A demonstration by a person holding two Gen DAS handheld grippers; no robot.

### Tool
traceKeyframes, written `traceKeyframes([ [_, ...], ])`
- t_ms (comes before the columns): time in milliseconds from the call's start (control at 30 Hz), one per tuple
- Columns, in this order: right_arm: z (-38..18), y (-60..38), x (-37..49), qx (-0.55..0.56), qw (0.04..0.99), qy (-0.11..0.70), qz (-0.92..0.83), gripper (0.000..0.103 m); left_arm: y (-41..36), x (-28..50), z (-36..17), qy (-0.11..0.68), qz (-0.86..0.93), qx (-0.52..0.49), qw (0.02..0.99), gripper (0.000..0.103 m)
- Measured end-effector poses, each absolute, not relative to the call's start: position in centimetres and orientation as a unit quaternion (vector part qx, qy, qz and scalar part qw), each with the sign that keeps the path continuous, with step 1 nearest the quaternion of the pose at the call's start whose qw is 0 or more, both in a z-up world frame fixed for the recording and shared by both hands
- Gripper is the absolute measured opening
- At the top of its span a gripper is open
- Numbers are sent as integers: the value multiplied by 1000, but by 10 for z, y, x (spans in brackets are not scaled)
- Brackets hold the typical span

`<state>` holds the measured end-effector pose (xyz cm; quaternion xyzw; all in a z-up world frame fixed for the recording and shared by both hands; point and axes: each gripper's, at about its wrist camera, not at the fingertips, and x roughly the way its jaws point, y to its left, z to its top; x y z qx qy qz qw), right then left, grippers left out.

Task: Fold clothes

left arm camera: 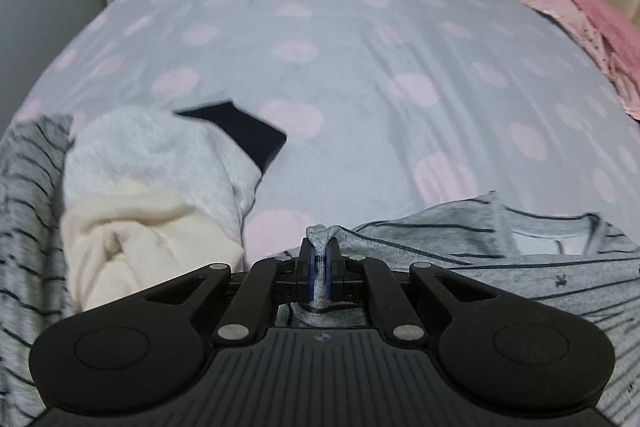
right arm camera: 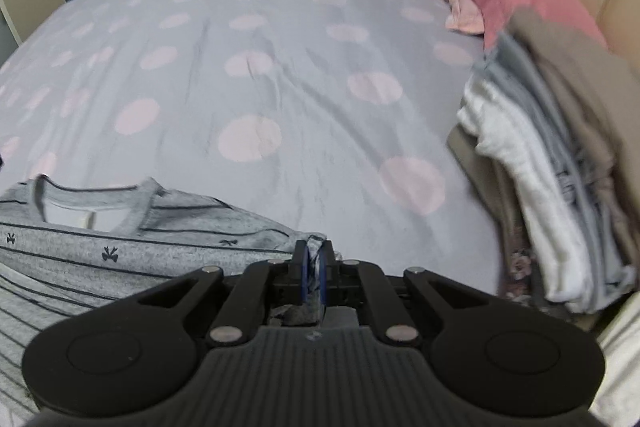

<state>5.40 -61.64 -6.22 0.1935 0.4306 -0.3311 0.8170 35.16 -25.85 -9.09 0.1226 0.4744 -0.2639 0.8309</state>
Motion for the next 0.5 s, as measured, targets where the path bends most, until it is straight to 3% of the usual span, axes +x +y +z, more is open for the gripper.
traceKeyframes([
  [133, -74, -622, 58, 203, 815, 435, -325, 13, -257, 355, -99, 484, -267, 110, 826, 8],
  [233, -71, -621, 53, 212, 818, 424, -326, 33, -254, 349, -92, 479, -277, 115, 825, 38],
  [267, -68, -620, 50, 214, 819, 421, -327, 36, -252, 345, -89, 474, -281, 118, 826, 50],
  [500, -57, -591, 17, 219, 824, 419, -312, 44, -225, 303, -71, 464, -309, 139, 819, 52],
])
